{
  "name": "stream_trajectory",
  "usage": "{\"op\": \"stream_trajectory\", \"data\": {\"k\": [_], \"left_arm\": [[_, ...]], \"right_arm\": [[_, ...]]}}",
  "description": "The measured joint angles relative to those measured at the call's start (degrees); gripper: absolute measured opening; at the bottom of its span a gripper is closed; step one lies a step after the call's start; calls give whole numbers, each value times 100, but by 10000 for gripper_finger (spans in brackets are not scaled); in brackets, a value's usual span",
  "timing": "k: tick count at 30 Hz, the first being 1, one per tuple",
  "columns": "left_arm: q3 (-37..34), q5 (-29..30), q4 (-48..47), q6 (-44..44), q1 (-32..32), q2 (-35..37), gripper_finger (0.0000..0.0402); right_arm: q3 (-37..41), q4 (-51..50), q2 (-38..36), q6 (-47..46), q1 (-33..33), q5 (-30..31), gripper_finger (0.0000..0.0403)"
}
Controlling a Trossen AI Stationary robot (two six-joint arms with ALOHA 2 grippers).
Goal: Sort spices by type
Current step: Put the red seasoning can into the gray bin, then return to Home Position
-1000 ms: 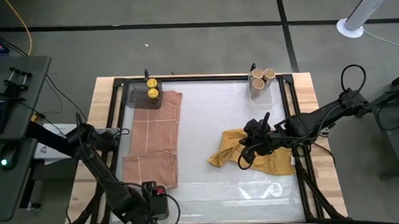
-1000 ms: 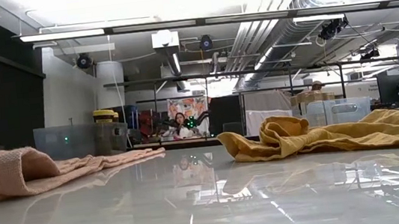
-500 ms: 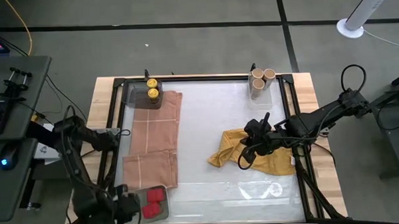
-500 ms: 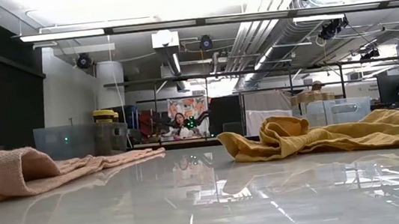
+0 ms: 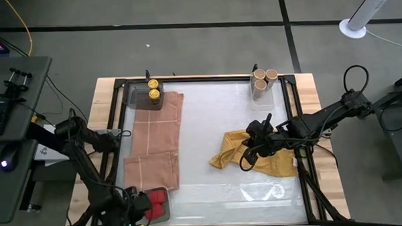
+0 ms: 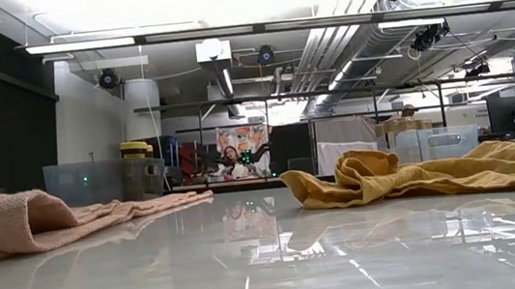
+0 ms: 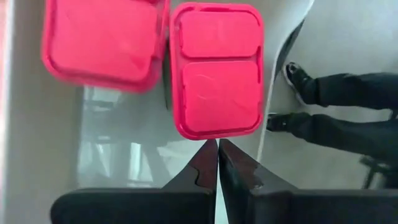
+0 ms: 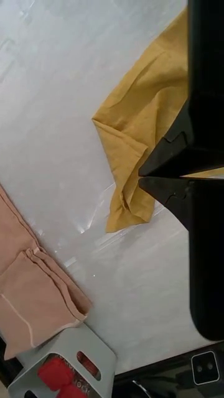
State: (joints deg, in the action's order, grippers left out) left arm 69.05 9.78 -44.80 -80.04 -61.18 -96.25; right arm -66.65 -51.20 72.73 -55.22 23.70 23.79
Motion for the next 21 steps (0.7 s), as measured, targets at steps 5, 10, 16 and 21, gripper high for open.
{"op": "stream_trajectory", "data": {"k": [5,10,16,21], "left_arm": [[-2,40,-29,599,295,0,0],[-2,-14,1,1116,591,0,0],[44,-720,62,1248,440,256,0],[62,755,-386,1085,121,1084,0]], "right_arm": [[0,0,0,0,0,4,0],[0,0,0,-22,0,4,0],[0,0,0,-22,0,-4,0],[0,6,0,-22,0,-7,0]]}}
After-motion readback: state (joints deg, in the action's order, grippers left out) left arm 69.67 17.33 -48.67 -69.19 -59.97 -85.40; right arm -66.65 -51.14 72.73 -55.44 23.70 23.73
